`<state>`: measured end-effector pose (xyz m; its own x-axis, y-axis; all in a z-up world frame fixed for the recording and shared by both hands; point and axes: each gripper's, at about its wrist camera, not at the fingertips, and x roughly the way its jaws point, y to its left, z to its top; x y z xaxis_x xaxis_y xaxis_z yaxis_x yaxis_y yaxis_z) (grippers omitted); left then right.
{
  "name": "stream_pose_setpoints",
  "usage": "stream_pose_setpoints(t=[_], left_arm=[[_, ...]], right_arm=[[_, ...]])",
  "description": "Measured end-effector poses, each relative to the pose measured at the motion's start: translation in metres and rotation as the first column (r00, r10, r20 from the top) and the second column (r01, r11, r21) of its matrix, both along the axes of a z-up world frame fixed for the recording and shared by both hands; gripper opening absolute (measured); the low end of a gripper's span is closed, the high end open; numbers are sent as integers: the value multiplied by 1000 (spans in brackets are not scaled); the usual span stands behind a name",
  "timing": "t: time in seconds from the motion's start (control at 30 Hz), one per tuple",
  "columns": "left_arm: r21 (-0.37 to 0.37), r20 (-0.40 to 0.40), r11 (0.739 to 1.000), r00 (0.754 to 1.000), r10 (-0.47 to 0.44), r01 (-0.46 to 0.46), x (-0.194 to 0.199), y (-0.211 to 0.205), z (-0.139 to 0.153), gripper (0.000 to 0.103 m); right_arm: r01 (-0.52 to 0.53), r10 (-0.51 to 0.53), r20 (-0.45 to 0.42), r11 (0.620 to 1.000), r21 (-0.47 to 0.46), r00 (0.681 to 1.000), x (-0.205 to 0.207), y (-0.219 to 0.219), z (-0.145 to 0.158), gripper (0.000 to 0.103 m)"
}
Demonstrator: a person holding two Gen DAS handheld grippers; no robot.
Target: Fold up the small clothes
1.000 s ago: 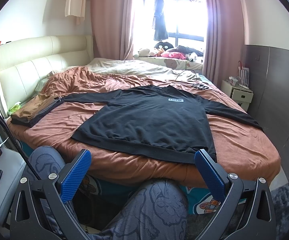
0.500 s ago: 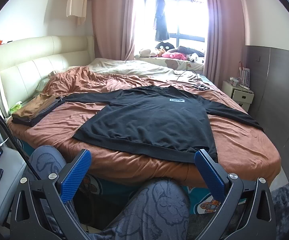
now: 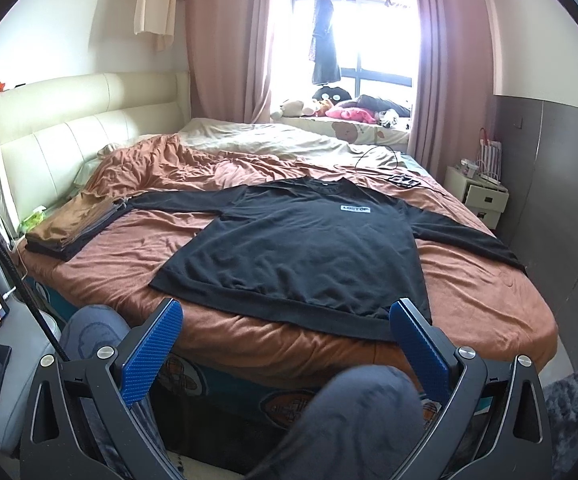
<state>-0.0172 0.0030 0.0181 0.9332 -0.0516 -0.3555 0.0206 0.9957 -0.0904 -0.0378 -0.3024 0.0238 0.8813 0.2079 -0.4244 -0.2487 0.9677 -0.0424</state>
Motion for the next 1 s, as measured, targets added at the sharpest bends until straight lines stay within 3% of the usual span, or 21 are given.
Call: stream_pose_setpoints(t=[0.27, 1.0], left_arm=[[8, 20, 999, 999, 31, -31, 20, 2, 5, 103], [7, -47, 999, 998, 36, -36, 126, 12, 12, 103]], right_arm=[[-7, 7, -12, 1000, 13, 1000, 34, 3, -6, 103], [10, -10, -69, 1000, -2, 998, 137, 18, -5, 103]])
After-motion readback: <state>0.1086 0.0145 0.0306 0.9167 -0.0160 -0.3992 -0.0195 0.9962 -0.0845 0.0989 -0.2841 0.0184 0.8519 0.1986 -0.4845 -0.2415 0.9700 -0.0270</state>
